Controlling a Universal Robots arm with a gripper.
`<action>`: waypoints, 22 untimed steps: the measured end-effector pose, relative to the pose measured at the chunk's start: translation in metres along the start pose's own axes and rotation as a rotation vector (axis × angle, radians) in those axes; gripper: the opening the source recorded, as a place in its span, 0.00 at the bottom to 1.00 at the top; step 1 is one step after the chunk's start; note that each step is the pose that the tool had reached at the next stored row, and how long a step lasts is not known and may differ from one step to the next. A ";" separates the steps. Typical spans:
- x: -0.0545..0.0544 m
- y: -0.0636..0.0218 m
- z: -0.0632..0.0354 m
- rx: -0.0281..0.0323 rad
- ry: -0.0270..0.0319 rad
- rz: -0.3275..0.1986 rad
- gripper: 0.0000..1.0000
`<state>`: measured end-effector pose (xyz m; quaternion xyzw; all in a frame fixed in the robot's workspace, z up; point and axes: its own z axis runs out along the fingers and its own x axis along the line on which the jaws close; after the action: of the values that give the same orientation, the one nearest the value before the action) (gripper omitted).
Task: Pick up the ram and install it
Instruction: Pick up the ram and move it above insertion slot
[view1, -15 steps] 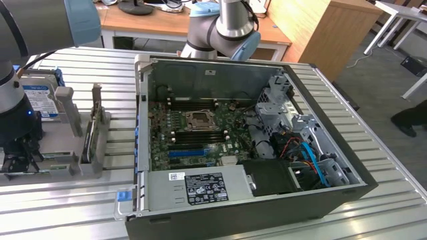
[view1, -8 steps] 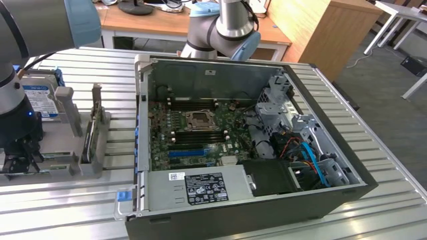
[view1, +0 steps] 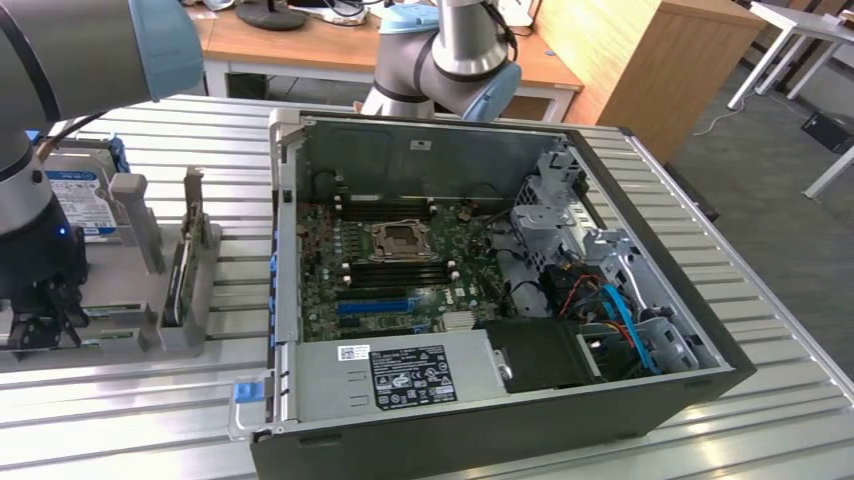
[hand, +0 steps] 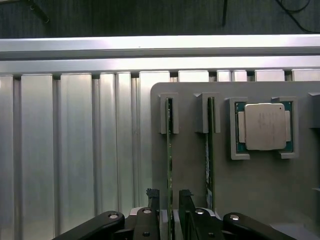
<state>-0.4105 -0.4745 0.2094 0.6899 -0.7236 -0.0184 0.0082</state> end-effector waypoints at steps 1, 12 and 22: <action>0.000 0.0000 0.0006 0.0000 0.0001 0.000 0.30; -0.001 -0.0006 0.0023 -0.0001 0.0004 -0.015 0.30; -0.003 -0.0005 0.0053 -0.0003 0.0005 -0.015 0.30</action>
<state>-0.4100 -0.4716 0.2041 0.6952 -0.7185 -0.0184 0.0083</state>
